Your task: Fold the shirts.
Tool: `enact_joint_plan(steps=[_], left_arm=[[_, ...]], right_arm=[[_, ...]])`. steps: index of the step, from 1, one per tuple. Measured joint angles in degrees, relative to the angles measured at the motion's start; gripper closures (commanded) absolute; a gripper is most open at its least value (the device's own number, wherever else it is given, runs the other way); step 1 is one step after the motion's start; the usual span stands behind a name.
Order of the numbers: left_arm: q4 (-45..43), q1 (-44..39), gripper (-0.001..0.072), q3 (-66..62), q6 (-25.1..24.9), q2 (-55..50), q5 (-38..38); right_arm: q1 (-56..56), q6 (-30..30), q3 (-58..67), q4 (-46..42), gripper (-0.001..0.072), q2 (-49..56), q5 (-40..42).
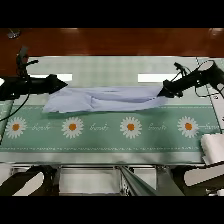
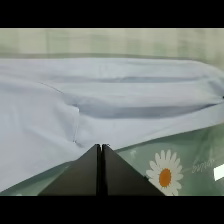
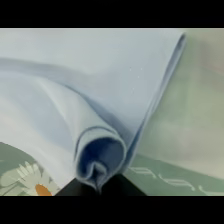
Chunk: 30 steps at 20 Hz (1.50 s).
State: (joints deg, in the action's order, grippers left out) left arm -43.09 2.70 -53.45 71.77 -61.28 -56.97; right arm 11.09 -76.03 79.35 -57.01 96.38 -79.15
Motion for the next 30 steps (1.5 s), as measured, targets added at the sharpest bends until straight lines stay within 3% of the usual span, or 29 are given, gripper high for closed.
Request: enact_joint_plan(steps=[4, 9, 13, 18, 21, 24, 30], left_arm=[[1.3, -7.0, 0.0687, -0.4, 1.4, -1.3, 0.8], [1.1, -23.8, 0.0687, -8.7, 4.0, -11.3, 9.3], [-1.5, -35.9, 0.0687, -20.5, 10.6, -25.0, 12.1], [-3.0, -46.6, 0.0687, -35.3, 18.4, -40.5, 11.1], [-2.4, -50.9, 0.0686, -41.9, 22.3, -47.4, 10.7], [0.7, -53.5, 0.0685, -46.3, 22.9, -51.2, 9.0], [-1.5, -45.9, 0.0684, -50.4, 21.2, -47.5, 1.8]], right_arm=[[1.4, 0.5, -0.9, -4.3, 0.0687, -12.8, -2.0], [1.8, -2.0, -6.5, -4.5, 0.0686, -31.1, -1.9], [1.8, -4.7, -9.3, -3.0, 0.0686, -41.8, -2.0], [1.8, -7.0, -10.1, -1.2, 0.0686, -46.7, -2.1], [1.8, -7.6, -10.3, 0.0, 0.0685, -47.5, -1.8], [1.8, -7.6, -10.3, 0.5, 0.0685, -47.8, -1.3], [1.8, -7.4, -10.3, -0.1, 0.0685, -47.9, -0.5]])
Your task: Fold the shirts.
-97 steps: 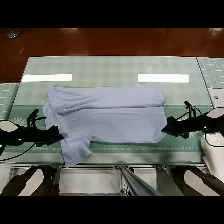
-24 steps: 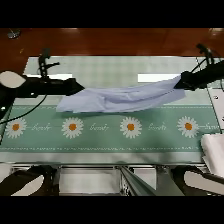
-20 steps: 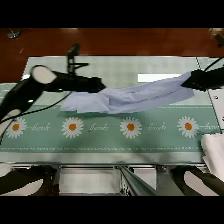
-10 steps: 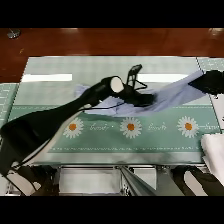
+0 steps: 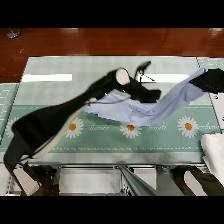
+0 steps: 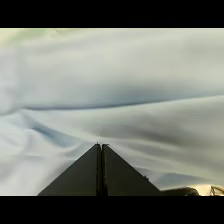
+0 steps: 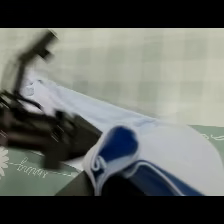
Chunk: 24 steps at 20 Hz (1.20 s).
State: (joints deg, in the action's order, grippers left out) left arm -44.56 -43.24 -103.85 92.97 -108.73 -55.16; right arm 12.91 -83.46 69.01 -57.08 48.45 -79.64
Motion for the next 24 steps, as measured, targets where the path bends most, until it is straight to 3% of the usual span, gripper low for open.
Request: enact_joint_plan(steps=[6, 12, 18, 24], left_arm=[[-12.1, 20.2, 0.0684, -0.5, 1.0, 14.5, -11.1], [-25.6, 38.1, 0.0684, 10.6, -0.7, 41.5, -16.2], [-29.4, 44.2, 0.0684, 39.9, -0.9, 70.6, -9.7], [-24.3, 45.1, 0.0684, 60.6, -0.8, 83.8, -6.9]], right_arm=[[-6.9, 0.1, 0.0, 0.6, 0.0685, 2.6, 2.6], [-25.1, -1.9, 5.0, 3.2, 0.0685, 16.4, 13.5], [-39.0, -2.6, 19.1, 4.8, 0.0685, 38.8, 18.6], [-43.3, -3.3, 27.2, 7.7, 0.0685, 53.3, 19.4]])
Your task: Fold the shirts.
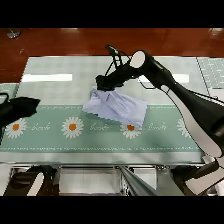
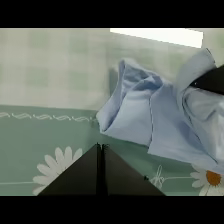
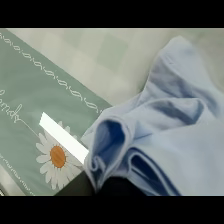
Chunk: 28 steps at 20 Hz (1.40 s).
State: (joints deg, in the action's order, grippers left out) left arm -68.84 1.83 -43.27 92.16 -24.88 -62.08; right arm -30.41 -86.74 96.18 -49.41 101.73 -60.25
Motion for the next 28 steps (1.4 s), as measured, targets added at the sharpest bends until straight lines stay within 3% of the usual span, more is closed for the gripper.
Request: enact_joint_plan(steps=[4, 5, 6, 7, 13, 18, 23, 28], left_arm=[[2.5, 0.1, 0.0684, 5.5, 0.0, 1.3, 2.7], [3.0, 0.1, 0.0684, 6.2, 0.0, 1.1, 3.5], [3.9, 0.1, 0.0684, 6.7, 0.1, 0.7, 4.5], [4.8, 0.1, 0.0684, 7.0, 0.1, 0.3, 5.7], [7.8, 0.1, 0.0684, 7.8, 0.1, -3.1, 9.8], [8.3, 0.1, 0.0685, 7.9, 0.0, -5.8, 10.8], [8.4, 0.0, 0.0684, 7.9, -0.9, -7.3, 11.1], [8.5, 0.0, 0.0684, 7.9, -1.3, -8.7, 11.9]], right_arm=[[-0.8, -0.2, 1.1, 2.6, 0.0684, 2.8, -0.3], [-1.0, -0.1, 1.2, 2.9, 0.0592, 3.1, -0.6], [-1.4, -0.2, 1.3, 3.3, 0.0181, 3.3, -1.0], [-2.0, -0.1, 1.3, 3.4, 0.0085, 3.5, -1.4], [1.0, 0.9, 1.8, 2.4, 0.0085, 1.5, -8.4], [13.1, -1.4, -4.2, -10.8, 0.0085, -13.9, -17.0], [27.0, -10.4, -36.9, -20.3, 0.0086, -40.2, -7.4], [28.2, -11.8, -62.8, -7.1, 0.0086, -49.3, 10.0]])
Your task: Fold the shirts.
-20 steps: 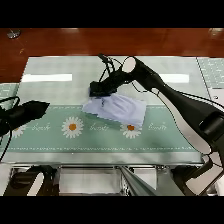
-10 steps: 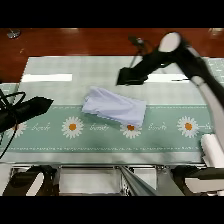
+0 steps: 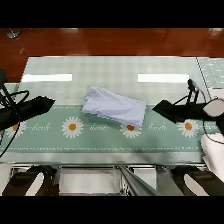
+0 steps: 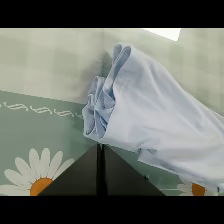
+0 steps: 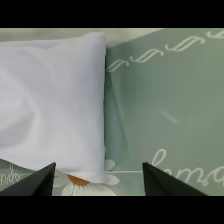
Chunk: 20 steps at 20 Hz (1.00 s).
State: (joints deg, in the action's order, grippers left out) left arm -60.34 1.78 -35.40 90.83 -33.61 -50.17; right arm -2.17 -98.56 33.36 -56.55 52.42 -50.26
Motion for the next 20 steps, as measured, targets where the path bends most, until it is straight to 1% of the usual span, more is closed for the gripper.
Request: enact_joint_plan(steps=[3, 5, 7, 10, 11, 12, 13, 17, 18, 20], left_arm=[[0.0, 0.0, 0.0684, 0.0, 0.0, -1.0, 0.3], [0.2, 0.0, 0.0684, 0.0, -0.1, -1.4, 0.5], [0.5, 0.0, 0.0684, 0.0, -0.2, -1.6, 0.5], [0.8, 0.0, 0.0684, 0.0, -0.2, -1.8, 0.7], [0.8, 0.0, 0.0684, 0.0, -0.2, -1.8, 0.7], [0.8, 0.0, 0.0684, 0.0, -0.1, -1.8, 0.7], [0.9, 0.0, 0.0684, 0.0, -0.2, -1.8, 0.7], [1.3, 0.0, 0.0684, 0.0, -0.1, -1.8, 0.7], [1.4, 0.0, 0.0684, 0.0, -0.1, -1.8, 0.7], [1.5, 0.0, 0.0684, 0.0, -0.1, -1.8, 0.7]], right_arm=[[-1.4, 2.7, -2.7, 5.8, 0.0086, 5.4, 7.0], [-1.9, 5.9, -1.0, 8.9, 0.009, 11.3, 7.8], [-2.1, 10.9, 1.7, 12.2, 0.0091, 17.4, 5.2], [-2.4, 18.7, 6.0, 20.1, 0.0103, 25.4, -0.3], [-2.8, 20.5, 7.4, 21.8, 0.0242, 27.6, -1.4], [-3.3, 21.7, 8.6, 22.5, 0.0552, 29.5, -1.8], [-4.0, 22.8, 9.8, 22.5, 0.0685, 31.1, -2.1], [-6.5, 26.4, 18.8, 25.6, 0.0686, 33.0, -6.4], [-6.8, 26.5, 22.3, 25.5, 0.0686, 32.9, -7.6], [-7.2, 24.8, 32.1, 22.2, 0.0686, 32.2, -10.2]])
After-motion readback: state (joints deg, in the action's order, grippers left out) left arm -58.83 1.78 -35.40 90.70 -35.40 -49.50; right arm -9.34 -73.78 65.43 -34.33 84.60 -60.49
